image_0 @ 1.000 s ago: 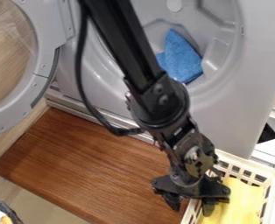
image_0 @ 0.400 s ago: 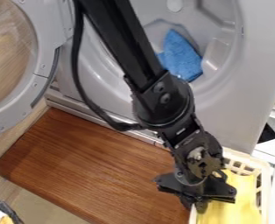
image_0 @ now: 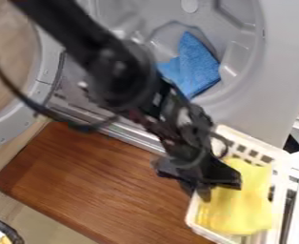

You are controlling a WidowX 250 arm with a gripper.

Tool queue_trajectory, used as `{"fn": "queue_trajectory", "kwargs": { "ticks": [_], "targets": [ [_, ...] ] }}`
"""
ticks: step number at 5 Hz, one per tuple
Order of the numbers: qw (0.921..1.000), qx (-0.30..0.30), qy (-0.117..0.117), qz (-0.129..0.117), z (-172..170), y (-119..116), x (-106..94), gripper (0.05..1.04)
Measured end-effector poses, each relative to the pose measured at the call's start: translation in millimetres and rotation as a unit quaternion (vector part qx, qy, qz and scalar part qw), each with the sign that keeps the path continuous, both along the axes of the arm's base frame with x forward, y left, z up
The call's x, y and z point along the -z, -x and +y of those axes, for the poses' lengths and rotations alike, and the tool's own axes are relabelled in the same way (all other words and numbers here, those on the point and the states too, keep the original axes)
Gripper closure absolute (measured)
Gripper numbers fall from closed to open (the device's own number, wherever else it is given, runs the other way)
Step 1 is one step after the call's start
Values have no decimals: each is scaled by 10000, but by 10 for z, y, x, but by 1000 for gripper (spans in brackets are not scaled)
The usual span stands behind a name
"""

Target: Move basket from right to left of tabble

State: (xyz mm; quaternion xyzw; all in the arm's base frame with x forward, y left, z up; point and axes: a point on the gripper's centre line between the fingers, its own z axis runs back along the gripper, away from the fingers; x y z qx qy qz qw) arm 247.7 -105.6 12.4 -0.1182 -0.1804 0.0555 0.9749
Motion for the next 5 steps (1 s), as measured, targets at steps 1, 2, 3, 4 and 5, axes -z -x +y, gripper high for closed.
{"fn": "queue_trajectory", "kwargs": {
  "ticks": [1,2,3,4,5],
  "targets": [
    [9995,-131,-92,-254,346,68,-236,987],
    [9995,-61,-249,-171,642,200,-321,987],
    [9988,-35,-481,105,946,321,-291,987],
    [9979,-140,-603,181,1249,357,-247,987],
    [9968,-322,-617,405,1567,291,-122,987]
  ]
}}
